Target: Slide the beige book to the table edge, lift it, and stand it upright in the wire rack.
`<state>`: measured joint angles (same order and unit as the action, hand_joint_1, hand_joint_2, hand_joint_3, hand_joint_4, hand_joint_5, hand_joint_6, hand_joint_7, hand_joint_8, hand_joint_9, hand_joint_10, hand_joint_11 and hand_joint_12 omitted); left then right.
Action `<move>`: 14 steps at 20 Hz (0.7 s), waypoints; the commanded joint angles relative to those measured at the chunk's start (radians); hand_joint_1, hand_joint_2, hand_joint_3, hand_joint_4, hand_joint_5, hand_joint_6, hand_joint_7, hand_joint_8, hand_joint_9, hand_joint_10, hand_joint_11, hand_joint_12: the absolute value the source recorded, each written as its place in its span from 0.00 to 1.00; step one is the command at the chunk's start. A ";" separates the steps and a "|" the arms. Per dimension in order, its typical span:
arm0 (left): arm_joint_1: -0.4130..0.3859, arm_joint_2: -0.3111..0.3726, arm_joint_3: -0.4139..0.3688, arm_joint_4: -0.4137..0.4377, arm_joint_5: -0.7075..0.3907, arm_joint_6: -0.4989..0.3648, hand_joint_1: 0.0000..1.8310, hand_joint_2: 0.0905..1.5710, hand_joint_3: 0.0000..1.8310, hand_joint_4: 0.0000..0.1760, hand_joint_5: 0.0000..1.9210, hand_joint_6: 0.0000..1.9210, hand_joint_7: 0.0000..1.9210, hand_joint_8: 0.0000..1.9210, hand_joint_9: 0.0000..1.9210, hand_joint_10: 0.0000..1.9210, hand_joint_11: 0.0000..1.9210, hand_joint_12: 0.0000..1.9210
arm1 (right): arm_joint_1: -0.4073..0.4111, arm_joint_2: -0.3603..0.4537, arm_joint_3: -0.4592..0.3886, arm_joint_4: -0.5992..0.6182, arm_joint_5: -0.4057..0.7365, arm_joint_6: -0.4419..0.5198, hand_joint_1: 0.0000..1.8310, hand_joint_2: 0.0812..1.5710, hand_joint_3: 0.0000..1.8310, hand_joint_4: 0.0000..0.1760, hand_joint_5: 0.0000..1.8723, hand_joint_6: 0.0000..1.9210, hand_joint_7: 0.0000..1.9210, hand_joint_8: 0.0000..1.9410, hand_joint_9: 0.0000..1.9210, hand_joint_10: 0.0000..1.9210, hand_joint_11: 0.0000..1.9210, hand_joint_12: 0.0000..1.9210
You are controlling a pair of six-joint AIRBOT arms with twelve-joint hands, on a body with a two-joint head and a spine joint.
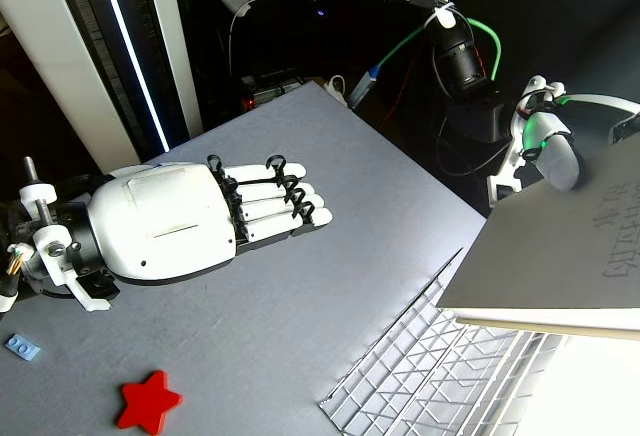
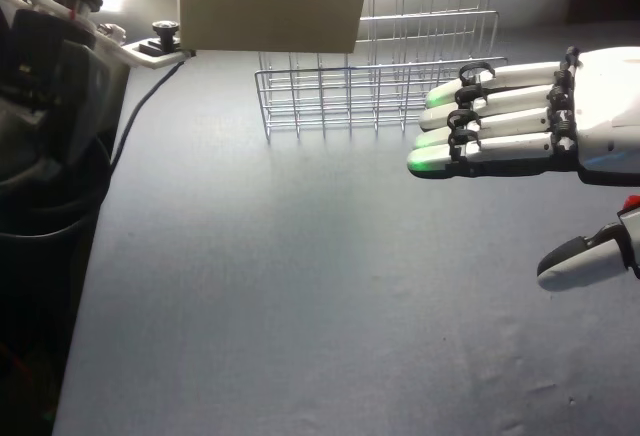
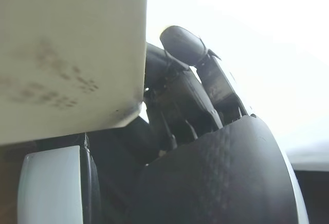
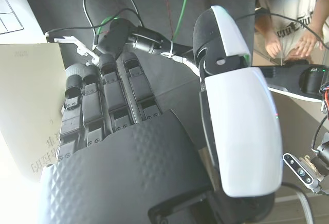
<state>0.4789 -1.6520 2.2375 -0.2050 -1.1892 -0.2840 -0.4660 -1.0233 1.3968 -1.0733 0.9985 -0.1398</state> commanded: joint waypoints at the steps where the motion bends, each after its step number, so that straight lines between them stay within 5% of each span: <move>1: -0.011 0.004 0.007 -0.040 -0.113 -0.016 0.68 0.72 0.00 0.00 0.44 0.48 0.50 0.68 0.51 0.69 0.36 0.83 | 0.003 0.003 -0.003 0.083 0.079 -0.001 0.12 0.72 0.00 0.00 0.03 0.00 0.07 0.00 0.05 0.00 0.00 0.10; 9: -0.006 -0.009 0.004 -0.047 -0.113 -0.015 0.67 0.75 0.00 0.00 0.40 0.56 0.48 0.71 0.50 0.69 0.35 0.84 | 0.004 0.002 -0.003 0.085 0.078 -0.001 0.12 0.70 0.00 0.00 0.08 0.00 0.12 0.00 0.10 0.00 0.00 0.21; 14: -0.003 -0.022 0.006 -0.052 -0.117 -0.016 0.68 0.73 0.00 0.00 0.45 0.49 0.49 0.69 0.49 0.69 0.35 0.85 | 0.004 -0.001 -0.002 0.087 0.078 -0.003 0.13 0.70 0.00 0.00 0.09 0.00 0.11 0.00 0.09 0.00 0.00 0.25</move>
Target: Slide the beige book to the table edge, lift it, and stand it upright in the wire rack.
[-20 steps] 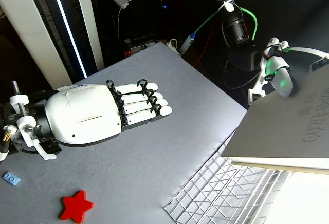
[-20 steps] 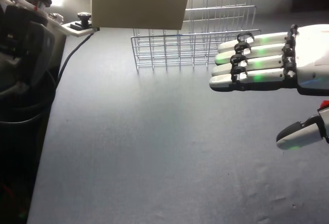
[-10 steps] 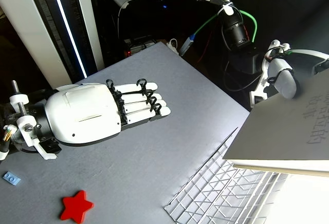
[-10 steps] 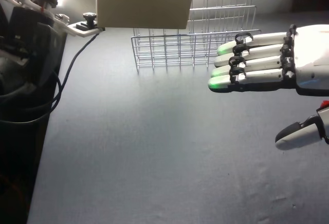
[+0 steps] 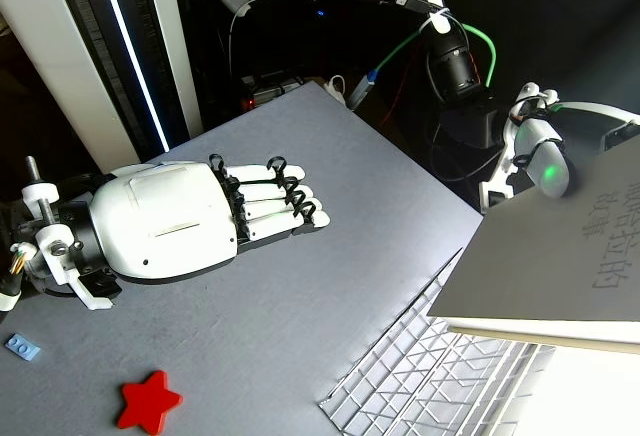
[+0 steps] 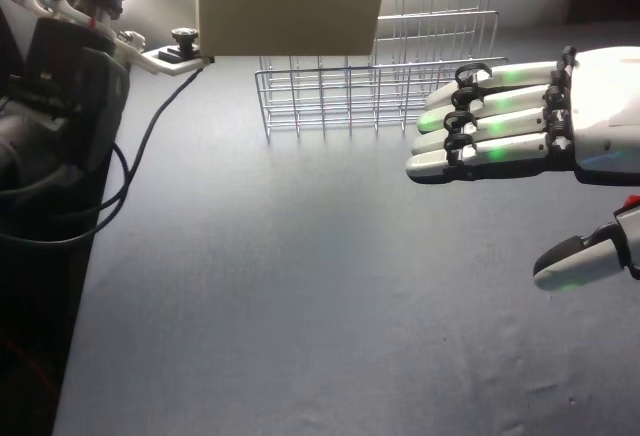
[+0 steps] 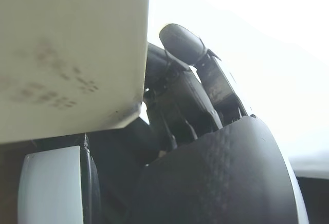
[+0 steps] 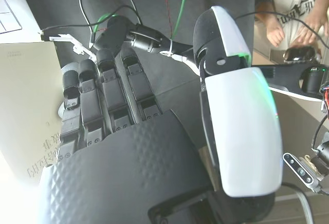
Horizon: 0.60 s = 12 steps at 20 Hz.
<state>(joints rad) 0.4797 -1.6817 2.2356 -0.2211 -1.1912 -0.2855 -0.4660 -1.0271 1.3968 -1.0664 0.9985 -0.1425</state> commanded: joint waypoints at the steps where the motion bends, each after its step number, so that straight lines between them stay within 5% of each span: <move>1: -0.002 0.003 0.009 -0.038 -0.116 -0.014 0.68 0.73 0.00 0.00 0.44 0.50 0.49 0.69 0.49 0.70 0.35 0.86 | 0.004 0.003 -0.002 0.081 0.079 -0.001 0.11 0.71 0.00 0.00 0.09 0.00 0.10 0.00 0.09 0.00 0.00 0.23; 12: 0.025 -0.045 0.071 -0.078 -0.139 -0.010 0.68 0.73 0.00 0.00 0.43 0.53 0.49 0.68 0.49 0.71 0.35 0.86 | 0.004 -0.005 -0.002 0.085 0.079 -0.008 0.13 0.69 0.00 0.00 0.10 0.00 0.12 0.00 0.11 0.00 0.00 0.32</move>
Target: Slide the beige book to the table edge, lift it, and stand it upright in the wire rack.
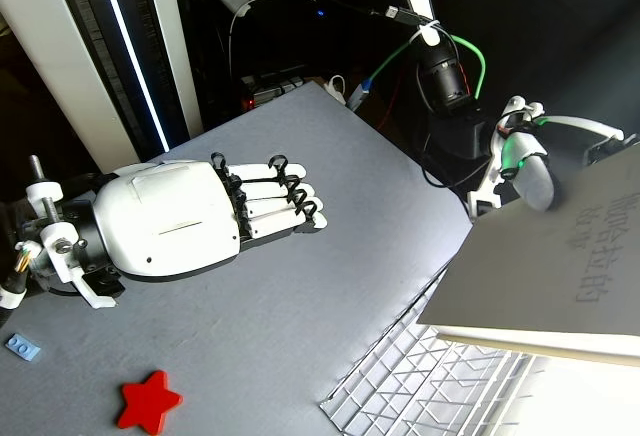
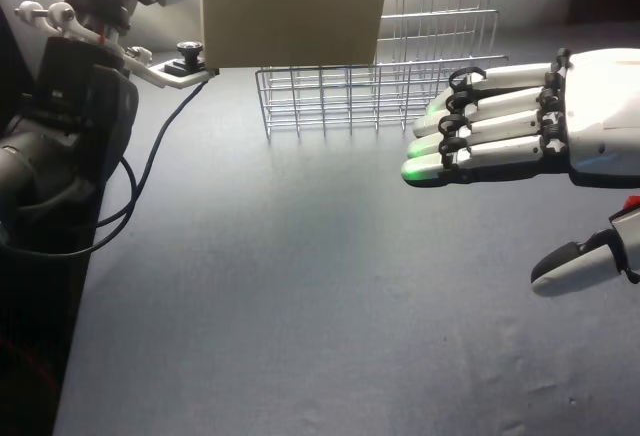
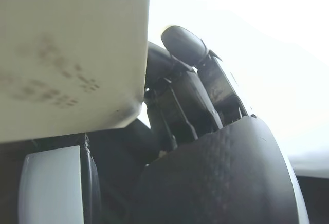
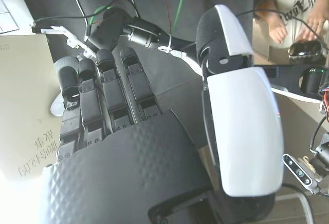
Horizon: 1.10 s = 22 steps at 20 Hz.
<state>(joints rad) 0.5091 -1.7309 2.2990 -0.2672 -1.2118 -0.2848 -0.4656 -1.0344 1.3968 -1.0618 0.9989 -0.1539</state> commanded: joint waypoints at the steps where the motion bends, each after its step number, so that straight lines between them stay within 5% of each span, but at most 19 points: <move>1: -0.005 -0.001 0.014 -0.033 -0.119 -0.011 0.68 0.73 0.00 0.00 0.42 0.54 0.49 0.69 0.48 0.71 0.34 0.88 | 0.004 0.002 -0.002 0.081 0.079 0.003 0.13 0.69 0.00 0.00 0.09 0.00 0.12 0.00 0.11 0.00 0.00 0.29; 13: -0.010 -0.044 0.029 -0.071 -0.143 -0.011 0.68 0.73 0.00 0.00 0.43 0.51 0.51 0.66 0.53 0.68 0.35 0.88 | 0.006 -0.004 -0.002 0.086 0.079 0.000 0.07 0.72 0.00 0.00 0.06 0.00 0.09 0.00 0.07 0.00 0.00 0.18; 18: -0.009 -0.060 0.032 -0.085 -0.150 -0.011 0.68 0.74 0.00 0.00 0.46 0.45 0.46 0.75 0.43 0.81 0.29 0.96 | 0.007 -0.008 -0.002 0.086 0.081 -0.002 0.08 0.72 0.00 0.00 0.06 0.00 0.07 0.00 0.07 0.00 0.00 0.19; 21: -0.006 -0.065 0.039 -0.088 -0.155 -0.011 0.68 0.73 0.00 0.00 0.45 0.46 0.47 0.73 0.48 0.80 0.35 0.91 | 0.008 -0.011 -0.002 0.086 0.082 -0.003 0.07 0.70 0.00 0.00 0.06 0.00 0.08 0.00 0.07 0.00 0.00 0.20; 22: -0.005 -0.068 0.042 -0.092 -0.158 -0.011 0.68 0.73 0.00 0.00 0.46 0.46 0.47 0.73 0.48 0.80 0.37 0.92 | 0.009 -0.012 -0.002 0.086 0.083 -0.003 0.06 0.71 0.00 0.00 0.03 0.00 0.05 0.00 0.05 0.00 0.00 0.14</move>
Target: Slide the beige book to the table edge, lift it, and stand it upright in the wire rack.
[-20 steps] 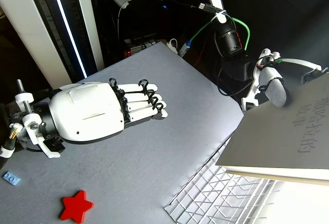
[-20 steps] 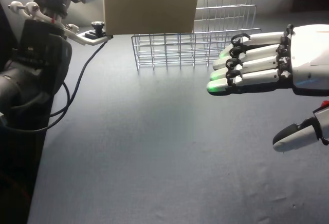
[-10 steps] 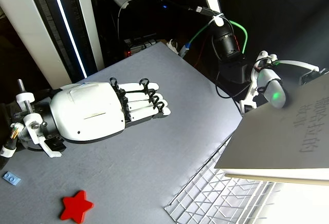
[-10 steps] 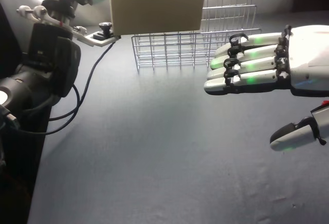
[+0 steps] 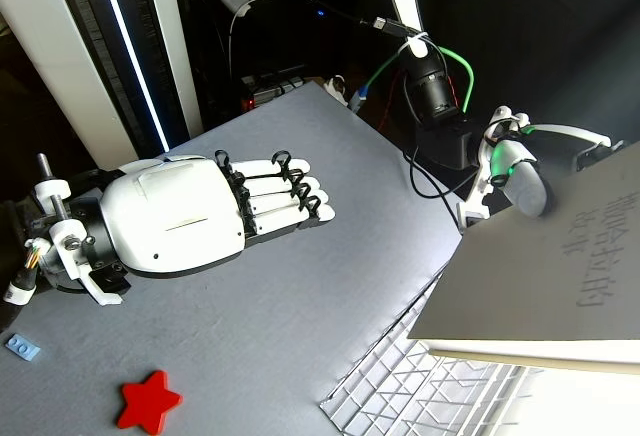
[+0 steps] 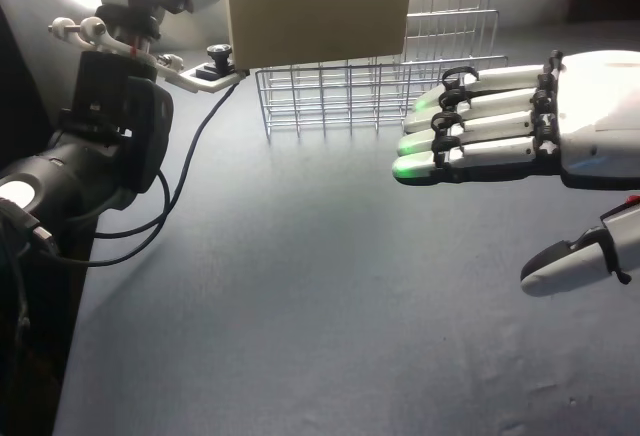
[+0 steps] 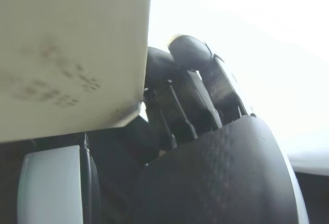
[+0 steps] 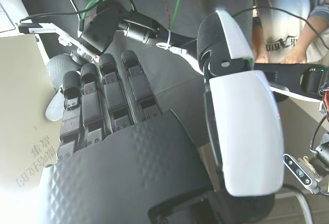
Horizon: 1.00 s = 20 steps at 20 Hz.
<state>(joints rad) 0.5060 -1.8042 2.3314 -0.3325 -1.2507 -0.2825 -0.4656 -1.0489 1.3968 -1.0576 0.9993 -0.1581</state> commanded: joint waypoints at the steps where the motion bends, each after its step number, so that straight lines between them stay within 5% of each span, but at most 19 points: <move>1: 0.000 0.002 0.013 -0.031 -0.122 -0.013 0.68 0.73 0.00 0.00 0.46 0.46 0.47 0.73 0.48 0.80 0.37 0.92 | 0.009 0.002 -0.002 0.082 0.083 0.001 0.06 0.71 0.00 0.00 0.03 0.00 0.05 0.00 0.05 0.00 0.00 0.14; 20: 0.019 -0.024 0.077 -0.047 -0.131 -0.035 0.68 0.73 0.00 0.00 0.46 0.46 0.48 0.71 0.49 0.78 0.37 0.93 | 0.015 -0.010 -0.002 0.090 0.085 -0.007 0.00 0.72 0.00 0.00 0.03 0.00 0.05 0.00 0.05 0.00 0.00 0.10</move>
<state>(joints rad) 0.5278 -1.8359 2.4004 -0.3500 -1.2728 -0.3065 -0.4644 -1.0618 1.3968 -1.0500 1.0054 -0.1635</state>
